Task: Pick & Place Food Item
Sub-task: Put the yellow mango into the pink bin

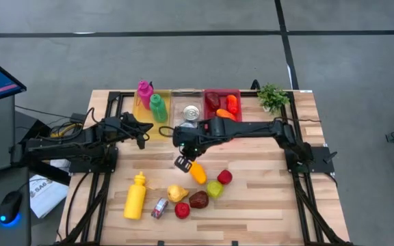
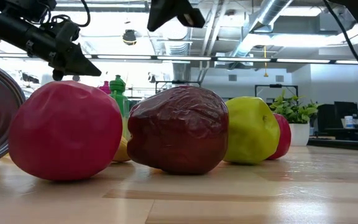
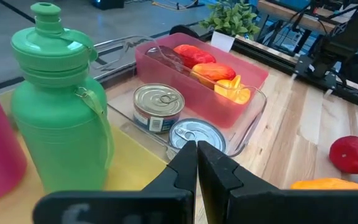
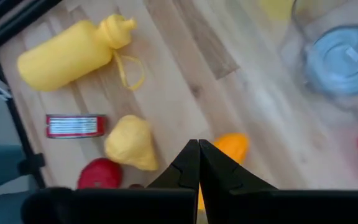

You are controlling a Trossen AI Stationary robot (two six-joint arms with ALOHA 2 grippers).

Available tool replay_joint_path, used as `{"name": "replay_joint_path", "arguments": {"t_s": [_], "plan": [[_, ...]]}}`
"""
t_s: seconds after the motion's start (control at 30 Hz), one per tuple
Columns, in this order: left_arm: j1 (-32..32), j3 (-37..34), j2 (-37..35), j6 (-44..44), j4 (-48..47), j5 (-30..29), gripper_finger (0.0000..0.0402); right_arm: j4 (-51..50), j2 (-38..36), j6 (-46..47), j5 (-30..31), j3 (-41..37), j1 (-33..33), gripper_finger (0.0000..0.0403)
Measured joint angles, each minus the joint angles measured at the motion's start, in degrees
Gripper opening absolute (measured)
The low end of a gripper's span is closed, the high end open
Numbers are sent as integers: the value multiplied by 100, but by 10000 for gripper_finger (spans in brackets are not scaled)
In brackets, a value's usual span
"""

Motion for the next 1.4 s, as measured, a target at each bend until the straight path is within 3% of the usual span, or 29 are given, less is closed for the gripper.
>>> {"name": "replay_joint_path", "arguments": {"t_s": [0.23, 0.33, 0.5, 0.77, 0.9, 1.23, 1.4], "plan": [[0, 0, 0, 13, 0, -2, 2, 0, 0, 509, -2, 0, 188, 2], [0, 0, 0, 13, 0, -2, 2, -3, 0, 858, -30, 0, 212, 23], [0, 0, 0, 14, 0, -2, 2, -9, 0, 1293, -44, 0, 240, 97], [0, 0, 0, 13, 0, -4, 2, -14, 0, 1543, -46, 0, 241, 253], [0, 0, 0, 14, 0, -7, 2, 34, 0, 1541, -46, -2, 239, 303], [0, 0, 0, 15, 0, -9, 2, 1201, 0, 1486, -17, -4, 193, 331], [0, 0, 0, 15, 0, -11, 2, 726, 34, 1249, 260, -4, 193, 330]]}}
